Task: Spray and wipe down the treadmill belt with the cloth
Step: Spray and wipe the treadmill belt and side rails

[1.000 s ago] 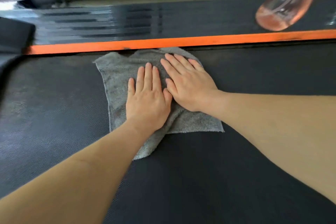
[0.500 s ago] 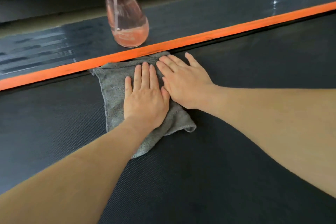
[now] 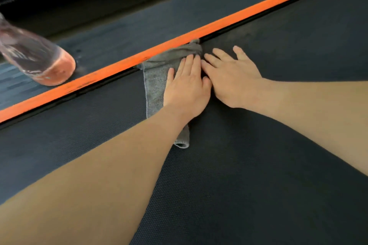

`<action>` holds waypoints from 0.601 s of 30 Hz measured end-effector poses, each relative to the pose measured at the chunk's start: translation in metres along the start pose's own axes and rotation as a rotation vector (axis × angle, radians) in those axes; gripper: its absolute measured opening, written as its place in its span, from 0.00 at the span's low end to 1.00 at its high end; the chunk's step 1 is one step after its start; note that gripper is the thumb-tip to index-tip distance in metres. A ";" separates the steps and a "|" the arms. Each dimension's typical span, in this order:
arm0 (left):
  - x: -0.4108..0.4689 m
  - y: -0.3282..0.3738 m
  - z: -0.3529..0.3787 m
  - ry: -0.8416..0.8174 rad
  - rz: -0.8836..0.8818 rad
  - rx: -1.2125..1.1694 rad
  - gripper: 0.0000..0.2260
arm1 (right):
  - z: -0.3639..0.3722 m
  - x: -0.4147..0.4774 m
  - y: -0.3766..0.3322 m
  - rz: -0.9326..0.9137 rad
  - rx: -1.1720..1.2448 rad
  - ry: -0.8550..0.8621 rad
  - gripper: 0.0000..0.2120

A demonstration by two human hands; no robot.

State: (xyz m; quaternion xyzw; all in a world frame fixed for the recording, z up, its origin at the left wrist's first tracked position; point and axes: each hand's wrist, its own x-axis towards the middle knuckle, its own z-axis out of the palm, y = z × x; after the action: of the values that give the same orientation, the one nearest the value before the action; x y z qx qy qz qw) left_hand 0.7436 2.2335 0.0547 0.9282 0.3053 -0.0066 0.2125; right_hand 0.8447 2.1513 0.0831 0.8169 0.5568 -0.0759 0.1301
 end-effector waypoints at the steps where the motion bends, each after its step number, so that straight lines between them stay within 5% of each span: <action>1: 0.005 0.011 0.003 -0.004 0.023 0.001 0.26 | 0.005 -0.007 0.011 0.024 0.021 -0.024 0.30; 9: -0.002 0.003 -0.006 0.006 0.089 -0.200 0.26 | -0.003 -0.016 -0.006 0.176 0.393 -0.055 0.22; 13: -0.046 -0.062 -0.020 0.042 0.055 -0.021 0.25 | -0.025 -0.036 -0.068 0.099 0.461 0.127 0.16; 18: -0.111 -0.160 -0.050 0.127 -0.032 0.233 0.30 | -0.043 -0.041 -0.182 0.062 0.718 0.087 0.23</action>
State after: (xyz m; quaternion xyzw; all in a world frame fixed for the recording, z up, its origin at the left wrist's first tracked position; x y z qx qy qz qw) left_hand 0.5561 2.3062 0.0536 0.9402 0.3300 0.0136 0.0832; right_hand 0.6599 2.1901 0.1117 0.8294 0.4748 -0.2275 -0.1865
